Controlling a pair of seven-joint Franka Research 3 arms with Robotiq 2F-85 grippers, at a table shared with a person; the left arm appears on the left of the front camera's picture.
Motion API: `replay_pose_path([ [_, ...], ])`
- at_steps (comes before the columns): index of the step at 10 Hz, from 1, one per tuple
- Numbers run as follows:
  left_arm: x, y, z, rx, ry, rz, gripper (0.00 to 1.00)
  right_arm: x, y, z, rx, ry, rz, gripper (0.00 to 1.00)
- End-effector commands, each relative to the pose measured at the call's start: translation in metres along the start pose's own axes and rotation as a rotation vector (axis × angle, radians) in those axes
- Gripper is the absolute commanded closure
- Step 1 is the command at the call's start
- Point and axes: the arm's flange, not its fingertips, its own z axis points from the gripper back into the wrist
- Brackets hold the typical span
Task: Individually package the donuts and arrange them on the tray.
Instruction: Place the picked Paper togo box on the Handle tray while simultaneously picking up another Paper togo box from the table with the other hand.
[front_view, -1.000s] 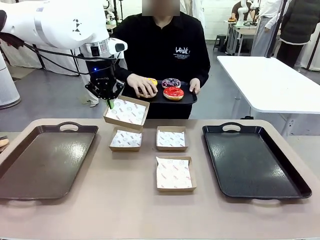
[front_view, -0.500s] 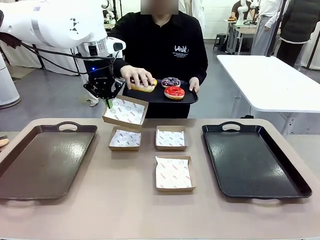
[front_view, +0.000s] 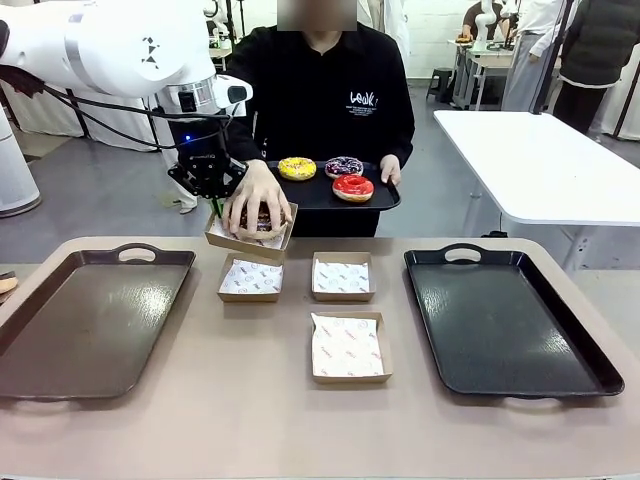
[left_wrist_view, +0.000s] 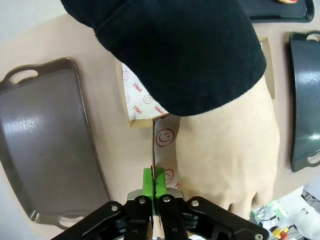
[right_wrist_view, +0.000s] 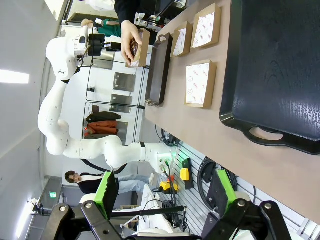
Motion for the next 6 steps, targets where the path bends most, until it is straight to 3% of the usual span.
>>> replay_pose_path([
  [1,-0.0052,0.0012,0.0011,0.001,0.001,0.013,1.0,0.001,0.0004,-0.0008,0.017,-0.01,0.017,0.0],
  [6,-0.0052,0.0012,0.0011,0.001,0.001,0.013,1.0,0.001,0.0004,-0.0008,0.017,-0.01,0.017,0.0],
])
